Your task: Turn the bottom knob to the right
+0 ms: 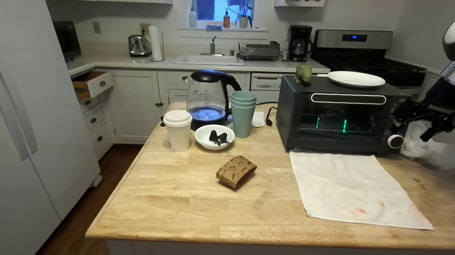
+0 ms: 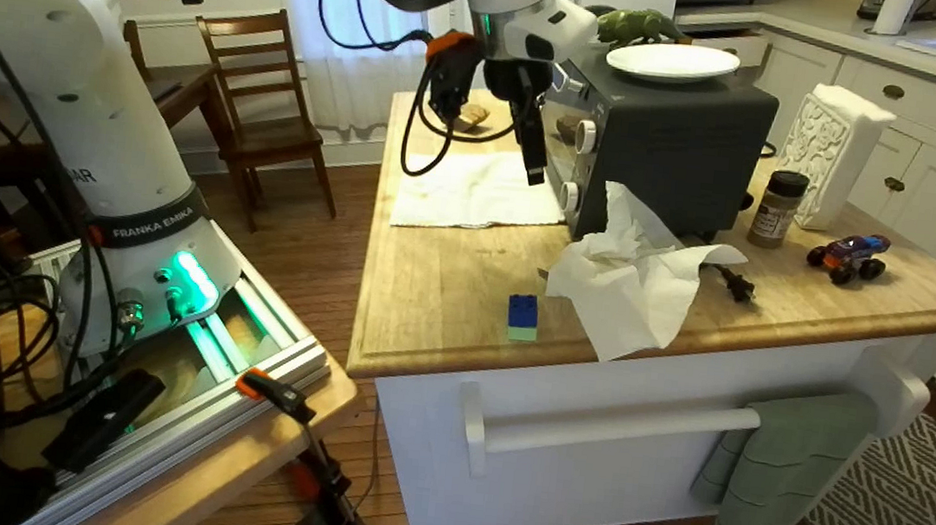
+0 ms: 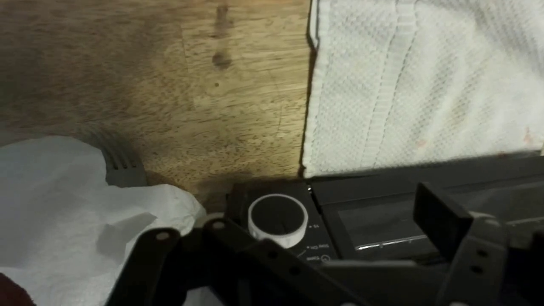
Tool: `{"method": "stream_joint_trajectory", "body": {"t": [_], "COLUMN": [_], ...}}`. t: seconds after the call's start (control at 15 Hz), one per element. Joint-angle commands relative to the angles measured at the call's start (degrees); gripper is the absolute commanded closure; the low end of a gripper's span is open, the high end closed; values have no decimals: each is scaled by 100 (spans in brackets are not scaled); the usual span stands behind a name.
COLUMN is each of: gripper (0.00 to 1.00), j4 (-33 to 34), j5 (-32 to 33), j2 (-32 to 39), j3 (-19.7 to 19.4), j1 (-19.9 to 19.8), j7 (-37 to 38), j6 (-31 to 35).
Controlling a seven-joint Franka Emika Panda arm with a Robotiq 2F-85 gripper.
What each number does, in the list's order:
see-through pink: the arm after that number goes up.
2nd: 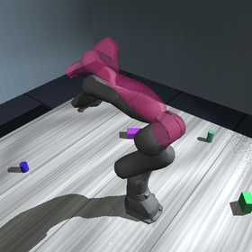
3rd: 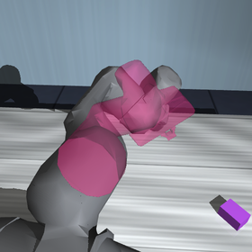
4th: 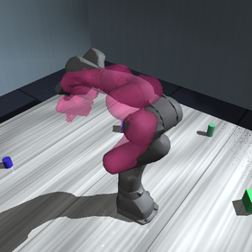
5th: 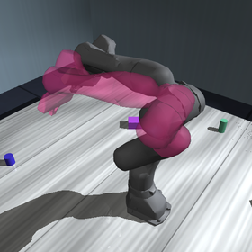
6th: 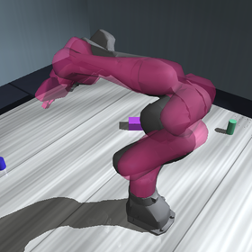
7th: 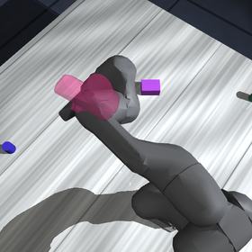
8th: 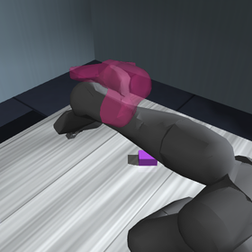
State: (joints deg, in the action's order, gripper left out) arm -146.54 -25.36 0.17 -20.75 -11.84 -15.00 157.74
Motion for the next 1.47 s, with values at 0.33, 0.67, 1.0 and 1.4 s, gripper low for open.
{"method": "stream_joint_trajectory", "body": {"t": [0.33,0.67,1.0,1.4], "gripper": [0,0,2,47], "j4": [231,389,527,572], "j5": [-698,-776,-665,-621], "j2": [941,1269,1571,1682], "j3": [326,529,481,423], "j1": [33,-69,-65,-1], "j7": [-284,-288,-109,36], "j6": [1378,1893,2039,1953]}}
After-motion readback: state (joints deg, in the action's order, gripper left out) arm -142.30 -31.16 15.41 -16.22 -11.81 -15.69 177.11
